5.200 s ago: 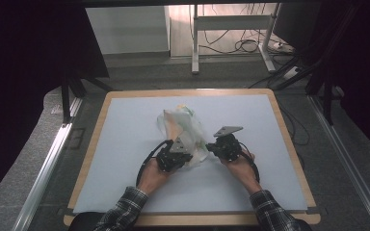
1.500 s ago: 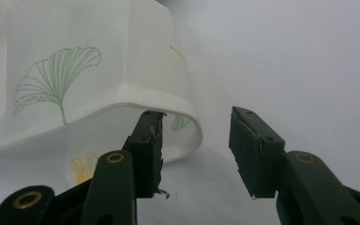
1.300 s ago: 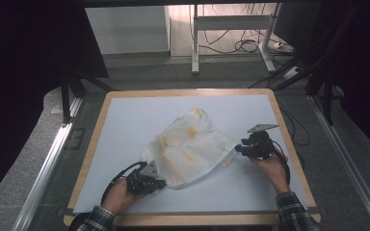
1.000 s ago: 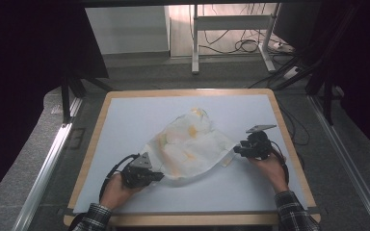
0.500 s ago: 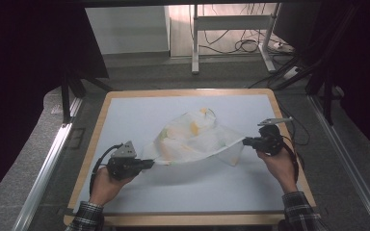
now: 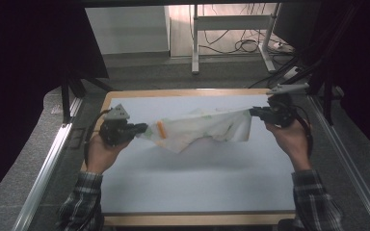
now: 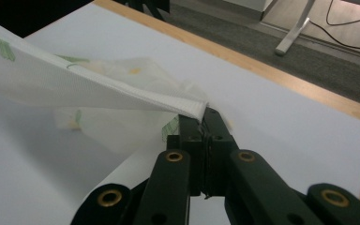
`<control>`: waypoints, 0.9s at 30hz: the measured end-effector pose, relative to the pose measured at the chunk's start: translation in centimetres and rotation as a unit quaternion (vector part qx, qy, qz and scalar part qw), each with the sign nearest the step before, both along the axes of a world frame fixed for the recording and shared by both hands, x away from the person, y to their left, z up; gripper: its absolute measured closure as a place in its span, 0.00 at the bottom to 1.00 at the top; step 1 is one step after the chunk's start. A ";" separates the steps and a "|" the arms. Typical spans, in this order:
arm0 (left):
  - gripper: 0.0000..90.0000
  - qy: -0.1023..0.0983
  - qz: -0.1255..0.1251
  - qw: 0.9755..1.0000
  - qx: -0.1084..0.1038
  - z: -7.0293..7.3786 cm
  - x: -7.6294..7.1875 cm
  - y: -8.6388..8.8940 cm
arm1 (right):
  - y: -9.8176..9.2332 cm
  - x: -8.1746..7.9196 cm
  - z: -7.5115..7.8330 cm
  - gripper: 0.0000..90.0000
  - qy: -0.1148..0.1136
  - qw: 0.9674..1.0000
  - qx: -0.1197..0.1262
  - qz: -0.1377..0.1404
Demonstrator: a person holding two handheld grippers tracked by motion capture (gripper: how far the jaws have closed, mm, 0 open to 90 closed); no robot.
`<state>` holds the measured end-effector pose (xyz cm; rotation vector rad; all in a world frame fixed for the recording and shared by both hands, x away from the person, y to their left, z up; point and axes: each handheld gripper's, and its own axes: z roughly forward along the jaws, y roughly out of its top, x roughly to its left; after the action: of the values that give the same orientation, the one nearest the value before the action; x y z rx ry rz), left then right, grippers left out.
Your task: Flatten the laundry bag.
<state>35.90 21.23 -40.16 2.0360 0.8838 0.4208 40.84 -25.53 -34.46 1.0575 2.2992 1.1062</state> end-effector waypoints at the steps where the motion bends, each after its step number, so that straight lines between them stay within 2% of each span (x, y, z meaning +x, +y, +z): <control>1: 0.99 0.005 0.011 1.000 0.001 -0.2 0.8 0.2 | 0.4 0.8 -0.3 0.97 0.000 1.000 0.001 -0.003; 2: 0.99 0.010 0.021 1.000 0.005 -0.5 1.6 0.2 | 0.8 1.6 -0.7 0.97 -0.001 1.000 0.003 -0.005; 3: 0.99 0.010 0.021 1.000 0.005 -0.5 1.6 0.2 | 1.3 2.3 -1.1 0.97 -0.001 1.000 0.004 -0.009; 4: 0.99 0.018 0.042 0.999 0.015 -1.3 2.7 0.3 | 1.6 2.9 -1.6 0.95 -0.003 1.000 0.003 -0.012; 6: 0.99 0.031 0.065 0.997 0.030 -2.3 3.7 0.5 | 2.3 3.9 -2.7 0.86 -0.001 1.000 -0.001 -0.024; 7: 0.99 0.031 0.065 0.997 0.030 -2.3 3.7 0.5 | 2.6 4.2 -3.3 0.82 0.005 1.000 0.001 -0.024; 8: 0.99 0.046 0.087 0.995 0.034 -3.5 4.6 1.0 | 2.8 4.4 -3.8 0.77 0.009 1.000 0.005 -0.024; 10: 0.99 0.066 0.104 0.991 0.045 -4.9 5.3 1.7 | 3.0 4.4 -4.8 0.71 0.015 1.000 0.004 -0.016; 13: 0.99 0.097 0.126 0.986 0.054 -7.2 5.8 2.9 | 2.8 4.0 -5.9 0.68 0.021 1.000 0.004 -0.009; 16: 0.99 0.123 0.139 0.981 0.061 -9.3 5.8 4.0 | 2.0 3.7 -7.1 0.67 0.034 0.999 0.013 -0.012; 17: 0.99 0.123 0.139 0.981 0.061 -9.3 5.8 4.0 | 1.6 3.7 -7.5 0.66 0.038 0.999 0.017 -0.015; 18: 0.99 0.133 0.142 0.979 0.069 -10.3 5.6 4.6 | 1.3 3.6 -8.0 0.66 0.045 0.999 0.024 -0.015; 20: 0.99 0.137 0.142 0.978 0.072 -10.7 5.5 4.8 | 1.1 3.4 -8.4 0.65 0.053 0.998 0.032 -0.015; 21: 0.99 0.142 0.144 0.977 0.074 -11.4 5.2 5.1 | 0.6 3.1 -9.5 0.63 0.067 0.997 0.044 -0.011; 24: 0.99 0.143 0.142 0.977 0.074 -11.9 4.9 5.5 | 0.5 2.4 -11.3 0.59 0.084 0.995 0.055 -0.001; 27: 0.99 0.142 0.137 0.978 0.075 -12.1 4.5 5.6 | 1.0 1.7 -13.0 0.49 0.095 0.993 0.070 0.016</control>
<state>40.43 26.80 -52.29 2.1517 1.3528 0.3589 42.51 -24.53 -47.41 1.2310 2.4216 1.2433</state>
